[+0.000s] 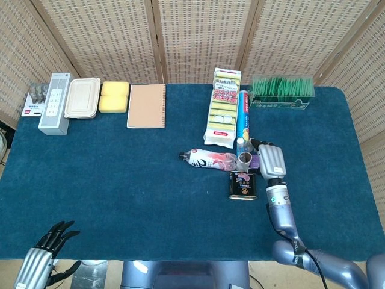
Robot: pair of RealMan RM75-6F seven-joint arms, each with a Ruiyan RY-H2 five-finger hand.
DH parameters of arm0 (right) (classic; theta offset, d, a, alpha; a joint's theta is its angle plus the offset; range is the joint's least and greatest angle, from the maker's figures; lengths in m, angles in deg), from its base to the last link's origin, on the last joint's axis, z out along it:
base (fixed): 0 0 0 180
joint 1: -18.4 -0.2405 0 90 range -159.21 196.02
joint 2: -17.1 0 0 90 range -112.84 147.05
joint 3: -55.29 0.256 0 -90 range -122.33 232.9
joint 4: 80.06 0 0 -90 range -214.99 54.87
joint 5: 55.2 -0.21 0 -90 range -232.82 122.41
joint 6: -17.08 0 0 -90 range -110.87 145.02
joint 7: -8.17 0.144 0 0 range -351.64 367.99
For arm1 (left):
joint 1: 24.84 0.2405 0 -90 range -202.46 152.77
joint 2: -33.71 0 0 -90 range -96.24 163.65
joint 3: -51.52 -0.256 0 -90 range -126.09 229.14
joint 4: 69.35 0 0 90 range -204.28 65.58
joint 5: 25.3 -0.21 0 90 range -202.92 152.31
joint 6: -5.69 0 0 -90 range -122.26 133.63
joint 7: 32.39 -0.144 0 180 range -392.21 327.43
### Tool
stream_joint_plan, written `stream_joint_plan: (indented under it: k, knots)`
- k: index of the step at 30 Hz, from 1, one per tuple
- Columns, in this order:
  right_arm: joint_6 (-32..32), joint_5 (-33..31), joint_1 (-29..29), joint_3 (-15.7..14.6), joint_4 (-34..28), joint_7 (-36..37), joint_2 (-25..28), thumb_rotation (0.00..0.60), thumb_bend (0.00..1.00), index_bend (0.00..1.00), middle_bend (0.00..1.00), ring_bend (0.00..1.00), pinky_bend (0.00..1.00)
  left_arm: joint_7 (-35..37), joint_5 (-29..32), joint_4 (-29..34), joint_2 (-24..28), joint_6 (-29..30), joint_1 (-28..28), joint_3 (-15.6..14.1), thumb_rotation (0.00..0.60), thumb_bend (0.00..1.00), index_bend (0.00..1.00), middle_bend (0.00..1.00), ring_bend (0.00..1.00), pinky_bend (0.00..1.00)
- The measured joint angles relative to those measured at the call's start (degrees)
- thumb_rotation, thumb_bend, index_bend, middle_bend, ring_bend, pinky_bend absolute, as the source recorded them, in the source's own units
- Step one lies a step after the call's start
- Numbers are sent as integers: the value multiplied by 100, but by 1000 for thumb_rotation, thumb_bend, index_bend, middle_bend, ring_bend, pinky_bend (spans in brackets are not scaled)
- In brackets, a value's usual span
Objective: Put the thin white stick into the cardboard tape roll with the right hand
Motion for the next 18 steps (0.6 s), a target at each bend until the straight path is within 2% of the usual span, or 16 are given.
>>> stream_joint_plan:
  k: [18]
  knots:
    - [-54,-151,-93,50,-92,-243,-104,600,278,457,527,494,406,-9,-3,16,7,-24,-18,6,600,181,235,146,105,257]
